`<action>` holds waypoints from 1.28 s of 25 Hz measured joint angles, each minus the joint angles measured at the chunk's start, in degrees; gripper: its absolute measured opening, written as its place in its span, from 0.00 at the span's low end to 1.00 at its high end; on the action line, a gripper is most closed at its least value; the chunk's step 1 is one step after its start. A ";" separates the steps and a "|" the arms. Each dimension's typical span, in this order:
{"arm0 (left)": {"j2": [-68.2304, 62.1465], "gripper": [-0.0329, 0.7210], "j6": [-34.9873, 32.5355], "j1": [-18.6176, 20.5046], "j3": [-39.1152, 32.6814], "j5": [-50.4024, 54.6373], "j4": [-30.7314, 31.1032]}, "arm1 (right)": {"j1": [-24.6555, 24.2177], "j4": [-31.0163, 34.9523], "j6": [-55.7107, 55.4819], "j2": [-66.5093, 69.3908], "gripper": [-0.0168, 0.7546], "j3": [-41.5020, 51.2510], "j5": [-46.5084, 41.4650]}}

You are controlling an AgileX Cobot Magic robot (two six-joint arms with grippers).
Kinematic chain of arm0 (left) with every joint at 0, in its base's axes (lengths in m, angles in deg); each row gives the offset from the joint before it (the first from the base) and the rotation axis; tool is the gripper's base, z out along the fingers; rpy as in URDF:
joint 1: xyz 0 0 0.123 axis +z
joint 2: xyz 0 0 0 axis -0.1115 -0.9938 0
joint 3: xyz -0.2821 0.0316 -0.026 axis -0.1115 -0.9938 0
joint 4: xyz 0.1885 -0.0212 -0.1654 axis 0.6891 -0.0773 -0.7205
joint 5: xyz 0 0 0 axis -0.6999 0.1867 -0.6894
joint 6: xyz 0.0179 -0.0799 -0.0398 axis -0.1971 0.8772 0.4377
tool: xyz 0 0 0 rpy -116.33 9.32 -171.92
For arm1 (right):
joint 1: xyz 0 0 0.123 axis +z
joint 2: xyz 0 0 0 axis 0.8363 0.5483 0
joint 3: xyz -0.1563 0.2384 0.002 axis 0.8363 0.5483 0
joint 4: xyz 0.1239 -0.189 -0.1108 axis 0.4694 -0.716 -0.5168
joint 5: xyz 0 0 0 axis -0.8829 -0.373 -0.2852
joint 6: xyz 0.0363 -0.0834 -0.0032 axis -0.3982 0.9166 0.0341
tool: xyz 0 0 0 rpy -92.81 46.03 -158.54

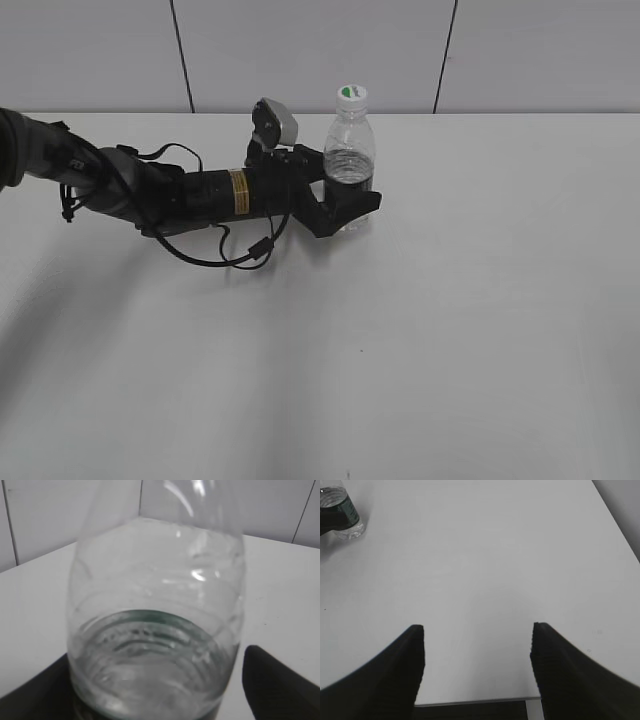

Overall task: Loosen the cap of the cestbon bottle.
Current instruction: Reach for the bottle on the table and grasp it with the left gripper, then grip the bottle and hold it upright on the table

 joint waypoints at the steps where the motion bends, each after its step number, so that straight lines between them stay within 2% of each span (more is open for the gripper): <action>1: 0.00 0.79 0.00 0.00 0.00 0.00 0.00 | 0.00 0.00 0.00 0.00 0.69 0.00 0.00; 7: 0.00 0.78 0.00 -0.06 0.00 0.00 -0.48 | 0.00 -0.02 0.00 0.00 0.69 0.00 0.00; 14: 0.00 0.57 0.00 -0.06 0.00 0.11 -0.77 | 0.00 -0.18 -0.15 0.00 0.69 0.00 0.00; 19: -0.02 0.56 0.00 -0.06 0.00 -0.66 0.15 | 0.00 -0.30 -0.15 0.00 0.69 0.00 0.00; 22: 0.03 0.56 0.23 0.13 0.00 -3.63 4.03 | 0.00 -0.34 -0.15 0.00 0.69 0.00 0.00; 32: 6.62 0.55 10.00 1.73 -0.05 -7.01 21.50 | 0.00 -0.34 -0.19 0.00 0.69 0.00 0.00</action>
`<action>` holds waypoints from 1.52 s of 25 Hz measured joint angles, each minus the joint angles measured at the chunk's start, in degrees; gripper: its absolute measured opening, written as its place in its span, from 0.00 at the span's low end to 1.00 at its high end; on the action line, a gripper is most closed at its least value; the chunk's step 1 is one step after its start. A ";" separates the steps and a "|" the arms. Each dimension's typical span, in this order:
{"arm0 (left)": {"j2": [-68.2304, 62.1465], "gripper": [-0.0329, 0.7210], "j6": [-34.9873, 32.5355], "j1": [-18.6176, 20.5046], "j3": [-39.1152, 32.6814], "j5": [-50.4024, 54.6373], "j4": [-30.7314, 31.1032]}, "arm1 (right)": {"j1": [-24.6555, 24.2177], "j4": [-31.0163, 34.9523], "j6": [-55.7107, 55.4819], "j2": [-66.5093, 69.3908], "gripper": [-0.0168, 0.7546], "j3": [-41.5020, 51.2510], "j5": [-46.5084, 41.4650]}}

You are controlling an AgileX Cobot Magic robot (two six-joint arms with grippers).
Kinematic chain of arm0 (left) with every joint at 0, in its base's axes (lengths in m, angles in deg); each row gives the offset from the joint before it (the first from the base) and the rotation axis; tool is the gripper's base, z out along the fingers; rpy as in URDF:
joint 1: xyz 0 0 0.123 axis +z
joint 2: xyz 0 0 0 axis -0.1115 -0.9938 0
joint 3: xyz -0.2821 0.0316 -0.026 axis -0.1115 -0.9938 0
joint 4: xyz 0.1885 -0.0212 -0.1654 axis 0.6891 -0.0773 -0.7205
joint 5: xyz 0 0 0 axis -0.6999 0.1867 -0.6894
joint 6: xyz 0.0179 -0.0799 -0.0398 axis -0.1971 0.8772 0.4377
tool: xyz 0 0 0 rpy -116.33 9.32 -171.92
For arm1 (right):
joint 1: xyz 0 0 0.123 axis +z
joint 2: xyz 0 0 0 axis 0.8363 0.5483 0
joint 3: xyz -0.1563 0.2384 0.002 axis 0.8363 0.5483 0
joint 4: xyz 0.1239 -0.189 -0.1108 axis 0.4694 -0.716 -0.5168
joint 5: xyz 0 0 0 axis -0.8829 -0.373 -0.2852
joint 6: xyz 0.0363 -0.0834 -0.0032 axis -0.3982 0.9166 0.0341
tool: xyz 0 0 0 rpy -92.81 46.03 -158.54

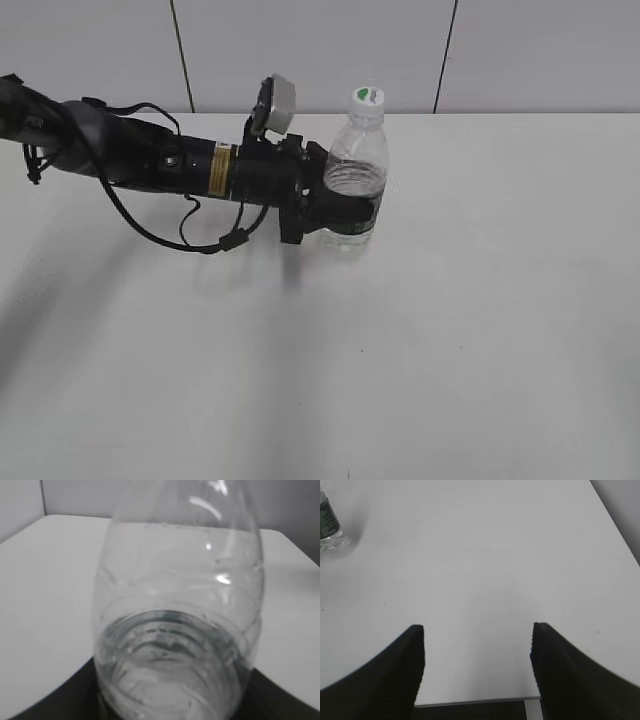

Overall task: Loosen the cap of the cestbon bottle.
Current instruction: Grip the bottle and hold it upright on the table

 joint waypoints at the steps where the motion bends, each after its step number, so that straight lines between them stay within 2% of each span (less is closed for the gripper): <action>1: 0.24 0.55 0.24 0.14 0.00 -0.53 2.31 | 0.00 0.00 0.00 0.00 0.69 0.00 0.00; 7: 0.39 0.55 1.61 2.47 0.00 -2.00 8.12 | 0.00 0.00 0.00 0.00 0.69 0.00 0.00; 14: 0.44 0.55 0.21 3.33 -4.53 -1.95 8.05 | 0.00 -0.02 0.00 0.00 0.69 0.00 0.00; 22: 3.97 0.55 -10.15 3.44 -18.40 -2.01 -4.39 | 0.00 -0.02 0.00 0.00 0.69 0.00 0.00; 26: 4.00 0.55 -11.88 3.14 -21.88 -2.11 -10.76 | 0.00 -0.68 0.00 0.00 0.69 0.00 0.00; 33: 4.00 0.55 -13.52 2.64 -22.23 -1.93 -12.02 | 0.00 -1.05 -2.20 0.75 0.69 -0.87 -0.22; 38: 4.00 0.55 -14.74 2.64 -22.23 -1.93 -12.02 | 0.00 3.87 -2.49 11.63 0.69 -5.28 -0.90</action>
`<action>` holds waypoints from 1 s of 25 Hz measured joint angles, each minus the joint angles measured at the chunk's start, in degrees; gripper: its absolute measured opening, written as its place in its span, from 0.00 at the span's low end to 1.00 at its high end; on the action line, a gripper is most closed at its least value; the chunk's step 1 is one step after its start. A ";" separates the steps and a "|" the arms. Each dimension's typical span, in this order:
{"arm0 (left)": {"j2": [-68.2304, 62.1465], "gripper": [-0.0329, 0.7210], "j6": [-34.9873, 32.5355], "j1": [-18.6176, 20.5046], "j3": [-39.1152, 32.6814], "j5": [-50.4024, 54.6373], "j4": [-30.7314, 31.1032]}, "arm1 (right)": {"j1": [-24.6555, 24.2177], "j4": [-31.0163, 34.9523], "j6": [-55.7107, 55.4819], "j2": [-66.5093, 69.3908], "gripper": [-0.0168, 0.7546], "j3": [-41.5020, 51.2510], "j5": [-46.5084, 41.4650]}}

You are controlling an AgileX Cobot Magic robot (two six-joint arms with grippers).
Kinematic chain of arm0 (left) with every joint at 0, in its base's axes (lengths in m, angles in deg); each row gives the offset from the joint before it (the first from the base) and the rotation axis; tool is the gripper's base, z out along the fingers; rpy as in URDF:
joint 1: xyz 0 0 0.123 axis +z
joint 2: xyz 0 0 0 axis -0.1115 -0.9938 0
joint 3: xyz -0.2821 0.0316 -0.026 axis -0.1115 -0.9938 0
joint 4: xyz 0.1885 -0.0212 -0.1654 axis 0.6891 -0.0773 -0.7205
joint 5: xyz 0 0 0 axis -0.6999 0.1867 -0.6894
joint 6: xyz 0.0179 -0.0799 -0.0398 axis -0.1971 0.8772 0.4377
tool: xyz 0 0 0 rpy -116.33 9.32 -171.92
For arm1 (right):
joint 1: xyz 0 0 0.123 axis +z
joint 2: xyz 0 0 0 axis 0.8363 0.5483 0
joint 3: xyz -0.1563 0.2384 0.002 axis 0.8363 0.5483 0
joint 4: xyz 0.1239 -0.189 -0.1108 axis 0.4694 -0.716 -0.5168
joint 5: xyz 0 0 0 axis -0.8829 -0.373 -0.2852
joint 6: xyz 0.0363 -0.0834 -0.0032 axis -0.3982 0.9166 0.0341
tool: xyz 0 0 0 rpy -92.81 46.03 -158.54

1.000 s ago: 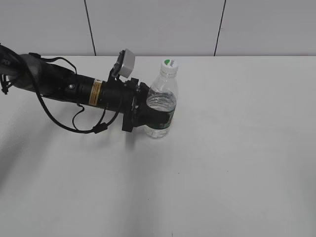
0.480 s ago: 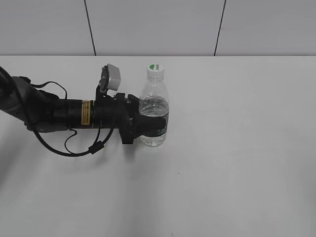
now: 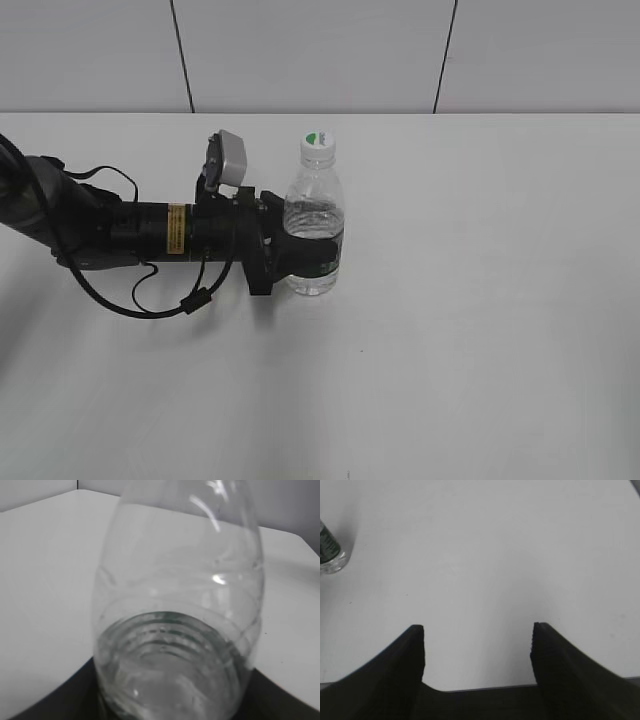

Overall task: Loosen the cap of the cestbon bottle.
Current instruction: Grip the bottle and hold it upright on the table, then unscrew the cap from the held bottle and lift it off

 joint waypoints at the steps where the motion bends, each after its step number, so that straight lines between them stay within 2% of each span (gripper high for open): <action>1: 0.00 0.55 -0.06 0.00 0.00 0.00 0.00 | 0.00 1.08 -0.06 2.25 0.69 -1.22 -0.11; 6: 0.00 0.55 -0.06 0.00 0.00 0.02 -0.05 | 0.00 6.22 -0.06 15.02 0.69 -7.87 -1.21; 11: 0.00 0.55 -0.27 0.00 0.00 0.02 -0.05 | -0.12 8.97 -0.12 31.55 0.69 -17.71 -5.45; 17: 0.00 0.55 -2.07 0.00 0.00 -0.03 0.61 | 0.79 15.36 -0.56 51.68 0.69 -29.98 -5.72; 20: 0.00 0.55 -2.37 0.00 0.00 -0.23 1.09 | 3.91 15.94 -1.81 59.57 0.69 -36.33 -5.72; 25: 0.00 0.55 -2.59 0.00 0.00 -0.35 1.14 | 12.32 15.94 -4.84 71.13 0.69 -46.38 -5.46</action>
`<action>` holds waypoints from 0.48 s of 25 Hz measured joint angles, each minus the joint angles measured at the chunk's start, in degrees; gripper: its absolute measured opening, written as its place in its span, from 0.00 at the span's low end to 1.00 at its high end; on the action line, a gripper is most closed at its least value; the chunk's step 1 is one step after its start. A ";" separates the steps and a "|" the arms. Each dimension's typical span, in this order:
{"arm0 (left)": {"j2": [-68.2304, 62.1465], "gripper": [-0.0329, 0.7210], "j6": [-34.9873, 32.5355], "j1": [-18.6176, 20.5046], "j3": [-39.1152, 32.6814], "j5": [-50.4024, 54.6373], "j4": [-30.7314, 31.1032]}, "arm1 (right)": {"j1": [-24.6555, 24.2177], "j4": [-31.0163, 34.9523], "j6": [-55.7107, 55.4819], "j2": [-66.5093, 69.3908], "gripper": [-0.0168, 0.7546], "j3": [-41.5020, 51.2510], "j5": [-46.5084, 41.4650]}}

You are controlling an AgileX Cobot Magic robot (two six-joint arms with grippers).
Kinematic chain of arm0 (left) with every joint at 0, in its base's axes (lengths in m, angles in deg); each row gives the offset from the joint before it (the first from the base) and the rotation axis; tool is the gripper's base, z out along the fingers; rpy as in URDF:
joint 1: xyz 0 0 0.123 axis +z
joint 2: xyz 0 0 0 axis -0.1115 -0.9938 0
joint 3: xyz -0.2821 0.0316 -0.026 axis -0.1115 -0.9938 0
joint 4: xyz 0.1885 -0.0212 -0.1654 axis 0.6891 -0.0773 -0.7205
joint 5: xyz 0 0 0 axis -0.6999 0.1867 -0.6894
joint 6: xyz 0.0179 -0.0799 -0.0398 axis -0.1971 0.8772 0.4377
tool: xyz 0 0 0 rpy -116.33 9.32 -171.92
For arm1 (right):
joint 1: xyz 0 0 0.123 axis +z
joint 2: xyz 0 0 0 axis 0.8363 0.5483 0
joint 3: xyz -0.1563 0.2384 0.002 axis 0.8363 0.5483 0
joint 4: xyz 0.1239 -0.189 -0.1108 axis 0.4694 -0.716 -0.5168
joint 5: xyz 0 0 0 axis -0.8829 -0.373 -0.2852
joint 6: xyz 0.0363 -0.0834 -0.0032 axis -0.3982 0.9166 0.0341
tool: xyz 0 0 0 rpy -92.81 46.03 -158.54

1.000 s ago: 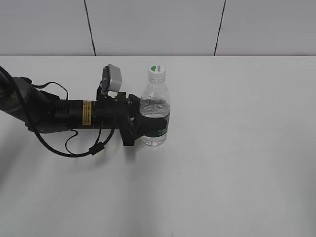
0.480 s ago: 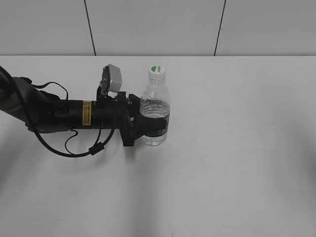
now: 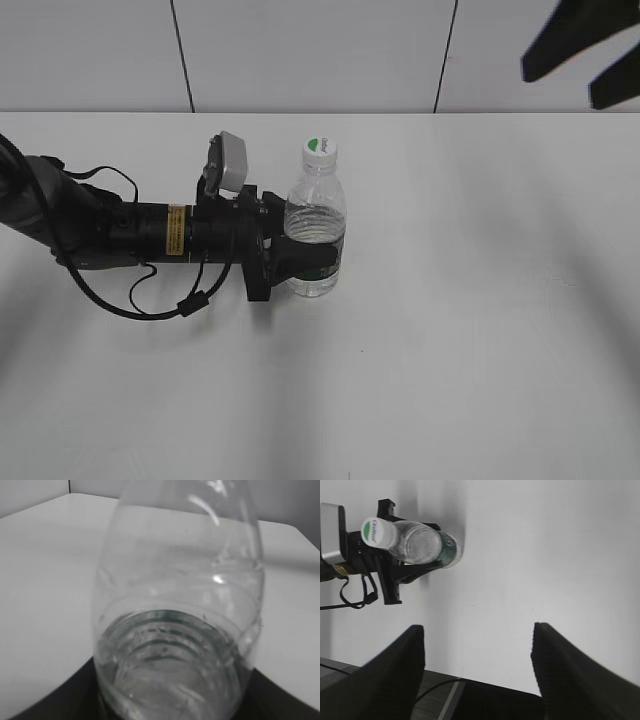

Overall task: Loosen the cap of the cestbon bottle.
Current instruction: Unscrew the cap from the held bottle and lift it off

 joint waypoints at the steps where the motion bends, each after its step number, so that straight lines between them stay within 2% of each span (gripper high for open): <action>1: 0.00 0.55 0.00 0.00 0.00 0.00 0.06 | 1.59 0.05 -1.00 2.41 0.69 -2.11 0.00; 8: 0.00 0.55 -0.44 -0.16 0.00 -0.11 0.25 | 9.59 0.09 -4.25 17.09 0.69 -15.17 0.00; 12: 0.00 0.55 -0.62 -0.86 0.00 -0.11 0.36 | 12.35 0.09 -5.27 23.27 0.69 -20.73 -0.10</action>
